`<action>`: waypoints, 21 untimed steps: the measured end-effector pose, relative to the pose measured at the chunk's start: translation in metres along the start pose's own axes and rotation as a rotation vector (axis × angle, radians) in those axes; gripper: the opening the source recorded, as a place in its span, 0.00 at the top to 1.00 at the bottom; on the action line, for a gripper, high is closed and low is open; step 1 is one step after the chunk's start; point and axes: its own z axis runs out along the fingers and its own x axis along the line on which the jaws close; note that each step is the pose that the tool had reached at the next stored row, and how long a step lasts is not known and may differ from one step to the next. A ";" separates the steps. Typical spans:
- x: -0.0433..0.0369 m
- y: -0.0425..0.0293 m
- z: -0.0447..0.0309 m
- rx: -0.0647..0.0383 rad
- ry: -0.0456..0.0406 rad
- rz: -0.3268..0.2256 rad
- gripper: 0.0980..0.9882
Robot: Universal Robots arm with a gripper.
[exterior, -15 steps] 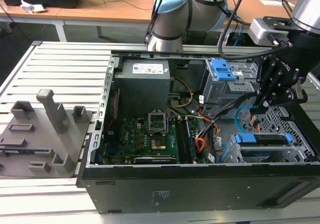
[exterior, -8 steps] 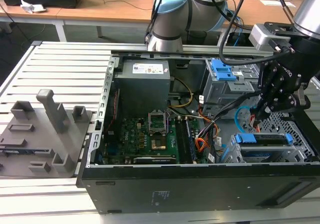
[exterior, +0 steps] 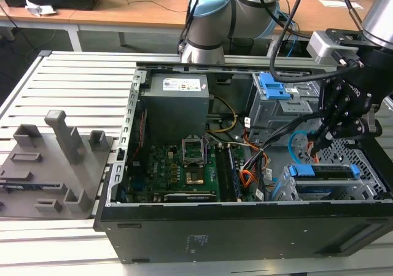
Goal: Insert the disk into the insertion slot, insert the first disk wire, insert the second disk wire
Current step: 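Insert the first disk wire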
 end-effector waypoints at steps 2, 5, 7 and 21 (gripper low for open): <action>-0.0005 -0.0081 -0.0003 0.000 0.0000 0.000 0.93; 0.0016 -0.0104 -0.0004 -0.001 0.0002 0.000 0.93; 0.0096 -0.0108 -0.0001 -0.001 0.0002 0.000 0.93; 0.0381 -0.0153 0.0043 -0.001 0.0002 0.000 0.93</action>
